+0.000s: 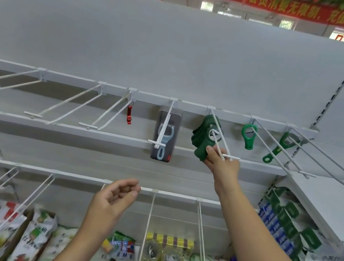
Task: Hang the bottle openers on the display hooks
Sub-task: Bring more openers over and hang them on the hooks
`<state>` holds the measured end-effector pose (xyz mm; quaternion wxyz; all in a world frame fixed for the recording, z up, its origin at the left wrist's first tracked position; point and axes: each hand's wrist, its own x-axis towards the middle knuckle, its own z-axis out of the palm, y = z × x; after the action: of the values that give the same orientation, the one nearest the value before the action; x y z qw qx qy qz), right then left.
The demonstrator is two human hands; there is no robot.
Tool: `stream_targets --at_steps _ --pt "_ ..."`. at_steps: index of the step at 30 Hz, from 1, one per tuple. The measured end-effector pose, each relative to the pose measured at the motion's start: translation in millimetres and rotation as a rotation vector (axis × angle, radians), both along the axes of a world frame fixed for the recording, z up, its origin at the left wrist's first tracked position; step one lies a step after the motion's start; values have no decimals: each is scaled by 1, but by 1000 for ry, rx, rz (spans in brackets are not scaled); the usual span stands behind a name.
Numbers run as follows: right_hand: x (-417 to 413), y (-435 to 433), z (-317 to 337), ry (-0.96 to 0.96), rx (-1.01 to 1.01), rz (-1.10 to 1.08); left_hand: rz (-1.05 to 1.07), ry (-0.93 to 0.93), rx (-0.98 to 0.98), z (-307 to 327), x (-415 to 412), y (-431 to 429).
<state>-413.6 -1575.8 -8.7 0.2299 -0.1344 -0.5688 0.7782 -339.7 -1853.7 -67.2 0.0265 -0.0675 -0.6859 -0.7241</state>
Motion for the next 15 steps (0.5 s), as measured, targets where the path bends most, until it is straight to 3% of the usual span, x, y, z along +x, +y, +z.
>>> stream_targets --at_steps 10,15 --pt "-31 2 -8 -51 -110 -27 8 -38 0 -5 -1 -13" --pt "4 -10 -21 -101 91 -50 -47 -21 -20 -6 -2 -7"
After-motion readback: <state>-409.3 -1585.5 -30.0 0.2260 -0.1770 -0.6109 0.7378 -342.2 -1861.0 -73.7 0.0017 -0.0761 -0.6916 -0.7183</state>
